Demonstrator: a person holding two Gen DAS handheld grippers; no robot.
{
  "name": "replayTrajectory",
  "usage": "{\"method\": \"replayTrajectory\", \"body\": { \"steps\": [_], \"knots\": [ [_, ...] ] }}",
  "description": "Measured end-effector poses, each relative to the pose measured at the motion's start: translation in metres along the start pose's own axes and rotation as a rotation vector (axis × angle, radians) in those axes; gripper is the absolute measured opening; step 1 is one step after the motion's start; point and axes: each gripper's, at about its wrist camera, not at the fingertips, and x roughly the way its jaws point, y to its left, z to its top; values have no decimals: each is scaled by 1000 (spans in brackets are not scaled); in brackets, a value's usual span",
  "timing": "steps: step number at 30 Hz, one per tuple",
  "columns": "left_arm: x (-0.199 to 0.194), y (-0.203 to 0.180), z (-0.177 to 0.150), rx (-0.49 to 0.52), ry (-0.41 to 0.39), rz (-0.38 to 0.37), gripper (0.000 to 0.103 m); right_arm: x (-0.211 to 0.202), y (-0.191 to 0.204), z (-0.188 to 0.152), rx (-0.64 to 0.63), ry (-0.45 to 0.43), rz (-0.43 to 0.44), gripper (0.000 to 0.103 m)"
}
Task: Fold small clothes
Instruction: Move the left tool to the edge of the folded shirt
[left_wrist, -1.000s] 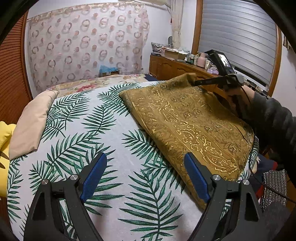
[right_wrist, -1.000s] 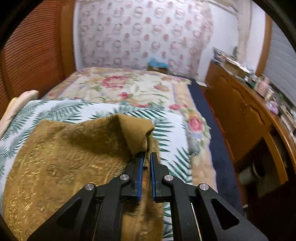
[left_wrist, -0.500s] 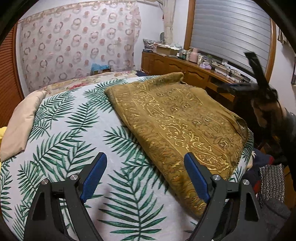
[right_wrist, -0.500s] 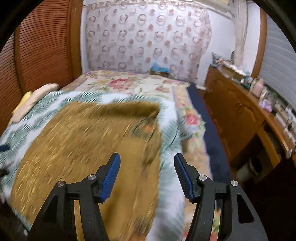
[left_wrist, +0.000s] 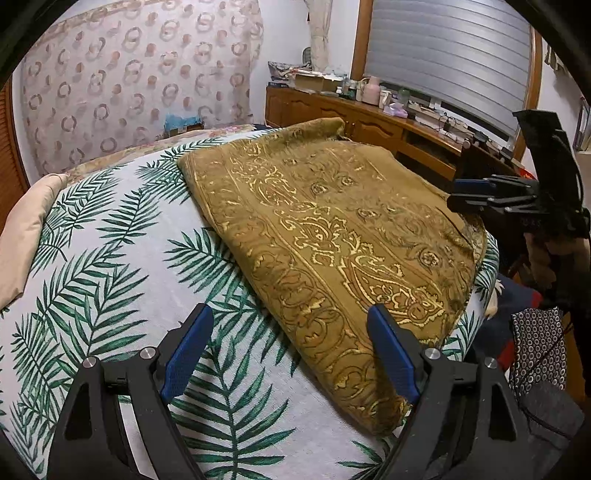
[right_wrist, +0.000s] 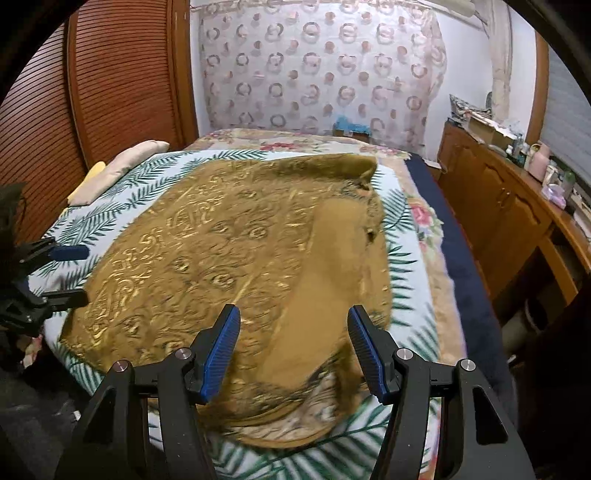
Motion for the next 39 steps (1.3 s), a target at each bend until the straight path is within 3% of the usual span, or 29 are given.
{"method": "replayTrajectory", "body": {
  "steps": [15,17,21,27,29,31,33,39],
  "knots": [
    [-4,5,-10,-28,5,-29,86,23,-13,-13,-11,54,-2,62],
    [-6,6,-13,-35,8,-50,81,23,-15,-15,-10,57,-1,62],
    [-6,-1,-19,-9,33,-100,57,19,-14,-16,-14,53,-12,62],
    [-5,-9,-19,15,49,-123,43,20,0,-14,-4,37,-28,62],
    [-4,-9,-18,10,56,-150,33,15,4,-14,-10,27,-20,62],
    [-3,-8,-14,-7,75,-203,16,12,9,-14,-21,23,-16,62],
    [-9,-11,-5,7,52,-208,9,10,12,-14,-31,22,-17,62],
    [-26,-16,36,27,-49,-214,7,4,16,-12,-17,14,37,62]
  ]
}}
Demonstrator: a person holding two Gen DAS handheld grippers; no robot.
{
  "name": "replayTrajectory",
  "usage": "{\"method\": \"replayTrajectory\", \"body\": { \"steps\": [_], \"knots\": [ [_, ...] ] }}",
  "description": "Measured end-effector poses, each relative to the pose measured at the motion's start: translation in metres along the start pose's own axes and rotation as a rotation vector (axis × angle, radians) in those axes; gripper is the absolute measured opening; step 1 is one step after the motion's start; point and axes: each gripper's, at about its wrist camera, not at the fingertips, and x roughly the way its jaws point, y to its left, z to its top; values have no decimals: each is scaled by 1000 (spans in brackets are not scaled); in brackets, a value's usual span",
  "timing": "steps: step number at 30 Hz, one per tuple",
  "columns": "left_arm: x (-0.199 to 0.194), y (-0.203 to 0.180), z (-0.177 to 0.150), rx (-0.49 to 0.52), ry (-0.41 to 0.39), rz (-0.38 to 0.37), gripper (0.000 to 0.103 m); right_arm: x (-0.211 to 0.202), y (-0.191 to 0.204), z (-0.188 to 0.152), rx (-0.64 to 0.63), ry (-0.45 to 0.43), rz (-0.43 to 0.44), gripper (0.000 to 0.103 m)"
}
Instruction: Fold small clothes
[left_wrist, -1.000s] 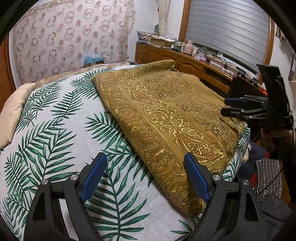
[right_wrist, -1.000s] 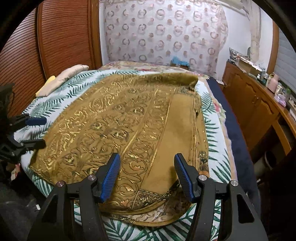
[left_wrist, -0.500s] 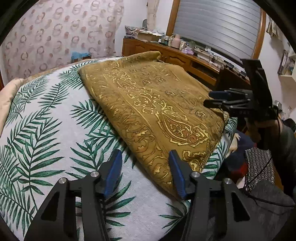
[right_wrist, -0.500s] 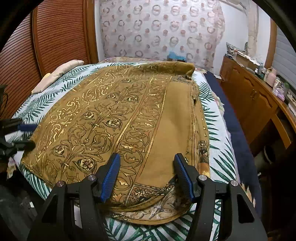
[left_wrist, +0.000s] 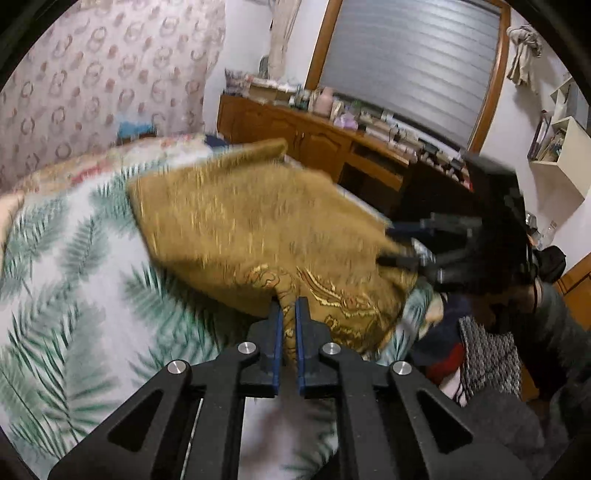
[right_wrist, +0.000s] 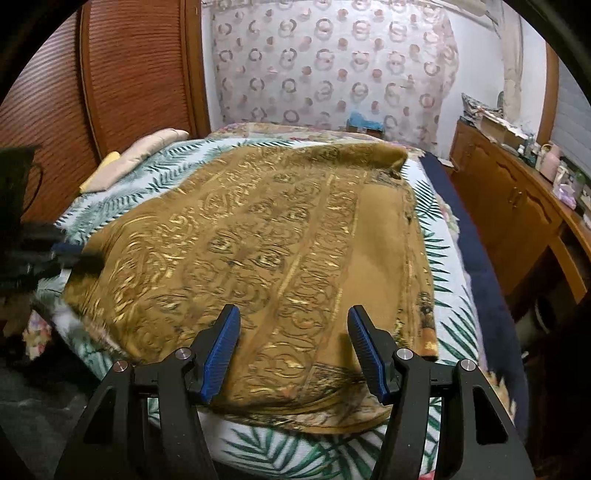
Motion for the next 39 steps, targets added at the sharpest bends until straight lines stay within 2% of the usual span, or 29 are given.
{"method": "replayTrajectory", "body": {
  "steps": [3,6,13,21,24,27,37,38,39],
  "knots": [
    [3,3,20,-13,-24,5,7,-7,4,2,-3,-9,1,63],
    [9,9,34,-29,-33,-6,7,-16,9,3,-8,-28,31,71],
    [25,17,48,-32,-29,27,7,-31,14,2,-45,-50,63,75],
    [36,28,53,-55,-27,36,7,-6,17,-7,-89,6,27,75],
    [33,32,53,-64,-41,40,7,6,9,-8,-89,24,-17,75],
    [29,36,55,-70,-52,46,7,13,-1,-7,-72,39,-23,75],
    [24,68,67,-114,-90,113,3,23,-12,17,-141,71,-17,75],
    [23,73,69,-119,-93,115,3,25,-13,19,-143,75,-19,72],
    [23,77,69,-124,-96,117,3,27,-14,20,-145,76,-9,53]
  ]
}}
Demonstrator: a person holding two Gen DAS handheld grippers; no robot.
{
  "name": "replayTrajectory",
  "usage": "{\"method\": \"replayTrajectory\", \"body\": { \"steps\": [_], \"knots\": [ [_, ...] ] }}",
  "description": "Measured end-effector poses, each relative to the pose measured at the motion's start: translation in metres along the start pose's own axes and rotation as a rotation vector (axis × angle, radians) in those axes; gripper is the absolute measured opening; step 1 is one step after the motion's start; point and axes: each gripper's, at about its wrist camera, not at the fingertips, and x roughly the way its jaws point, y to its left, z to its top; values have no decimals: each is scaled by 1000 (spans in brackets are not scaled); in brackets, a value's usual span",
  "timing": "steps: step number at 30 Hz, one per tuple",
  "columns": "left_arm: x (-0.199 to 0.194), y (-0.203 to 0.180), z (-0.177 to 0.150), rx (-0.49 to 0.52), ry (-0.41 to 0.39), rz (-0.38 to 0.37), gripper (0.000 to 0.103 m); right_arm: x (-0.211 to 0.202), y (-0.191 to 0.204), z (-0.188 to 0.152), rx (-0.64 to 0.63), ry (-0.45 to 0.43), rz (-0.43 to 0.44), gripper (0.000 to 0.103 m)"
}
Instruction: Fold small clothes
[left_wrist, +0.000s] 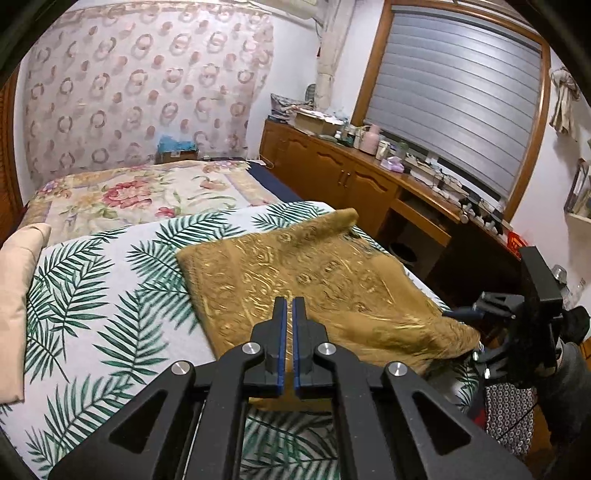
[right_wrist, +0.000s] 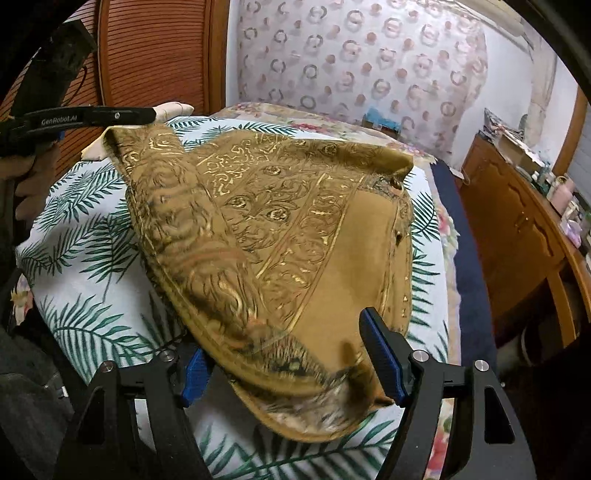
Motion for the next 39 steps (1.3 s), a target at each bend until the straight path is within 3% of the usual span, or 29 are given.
{"method": "replayTrajectory", "body": {
  "steps": [1,3,6,13,21,30,35,39],
  "knots": [
    [0,3,1,-4,-1,3,3,1,-1,2,-1,-2,24,31],
    [0,11,2,-12,-7,20,3,2,-1,5,-12,-15,60,13],
    [2,17,1,-17,-7,32,3,-5,1,16,-40,-58,63,9],
    [4,30,9,-8,-16,80,3,-12,6,59,-110,-141,54,8],
    [2,61,25,-25,-42,163,5,23,-4,117,-177,-172,55,8],
    [21,92,27,-28,-2,208,41,108,-31,143,-124,-102,87,8],
    [39,88,28,-4,50,192,46,122,-35,155,-104,-86,100,8],
    [49,82,28,18,71,178,50,124,-46,169,-60,-95,91,32]
  ]
}}
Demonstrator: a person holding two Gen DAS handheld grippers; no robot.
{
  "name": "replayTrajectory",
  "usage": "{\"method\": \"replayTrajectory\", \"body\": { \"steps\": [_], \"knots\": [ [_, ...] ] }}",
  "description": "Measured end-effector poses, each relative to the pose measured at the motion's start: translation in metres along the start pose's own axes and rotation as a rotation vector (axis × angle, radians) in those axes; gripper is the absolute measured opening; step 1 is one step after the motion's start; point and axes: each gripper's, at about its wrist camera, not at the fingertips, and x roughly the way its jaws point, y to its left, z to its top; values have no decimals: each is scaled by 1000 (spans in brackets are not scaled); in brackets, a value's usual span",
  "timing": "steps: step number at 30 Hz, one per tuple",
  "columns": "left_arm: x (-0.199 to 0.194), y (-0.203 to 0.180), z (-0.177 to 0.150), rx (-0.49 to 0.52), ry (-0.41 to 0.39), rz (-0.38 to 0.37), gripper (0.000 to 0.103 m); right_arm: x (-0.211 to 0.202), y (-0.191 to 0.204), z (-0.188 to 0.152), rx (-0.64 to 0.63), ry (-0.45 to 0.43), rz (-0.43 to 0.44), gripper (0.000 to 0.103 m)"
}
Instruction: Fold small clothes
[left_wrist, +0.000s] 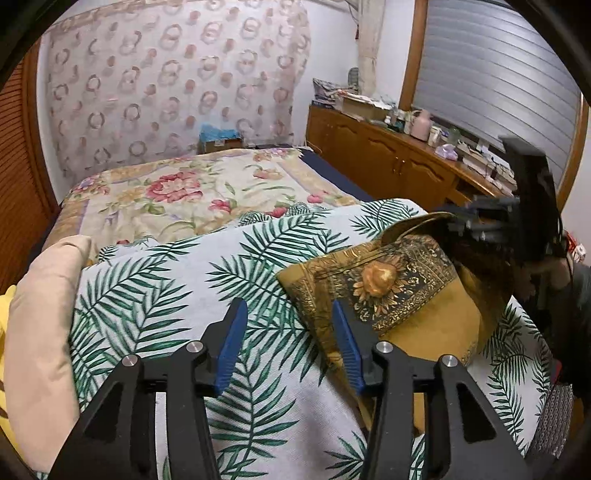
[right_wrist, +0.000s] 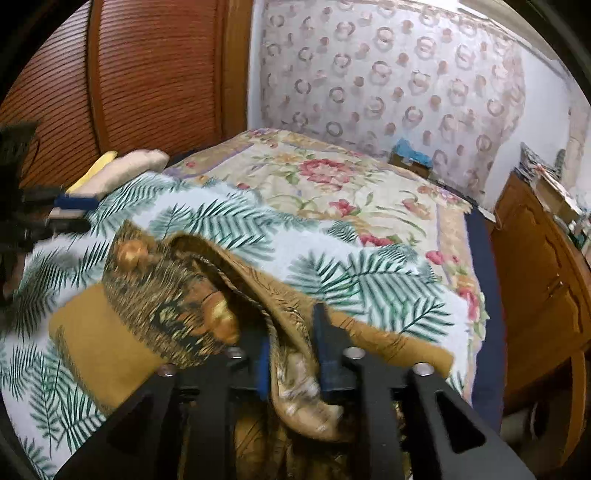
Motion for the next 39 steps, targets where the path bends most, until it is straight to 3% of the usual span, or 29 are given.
{"method": "replayTrajectory", "body": {
  "steps": [4,6,12,24,32,37,38,39],
  "knots": [
    [2,-7,2,11,4,-17,62,-14,-16,12,82,-52,-38,58],
    [3,-10,3,15,6,-29,69,-23,-21,16,104,-75,-66,62],
    [10,-21,9,57,13,-29,72,-52,-17,4,141,-106,-109,63],
    [38,-26,11,83,72,-26,72,-77,-15,-53,232,-13,-90,63],
    [55,-23,12,72,103,-12,72,-100,1,-60,204,-34,-52,63],
    [59,-23,12,70,108,-8,72,-89,7,-69,153,18,-37,63],
    [60,-22,12,69,109,-7,72,-86,6,-69,141,31,-44,61],
    [61,-22,11,68,111,-7,72,-83,6,-70,127,43,-48,48]
  ]
}}
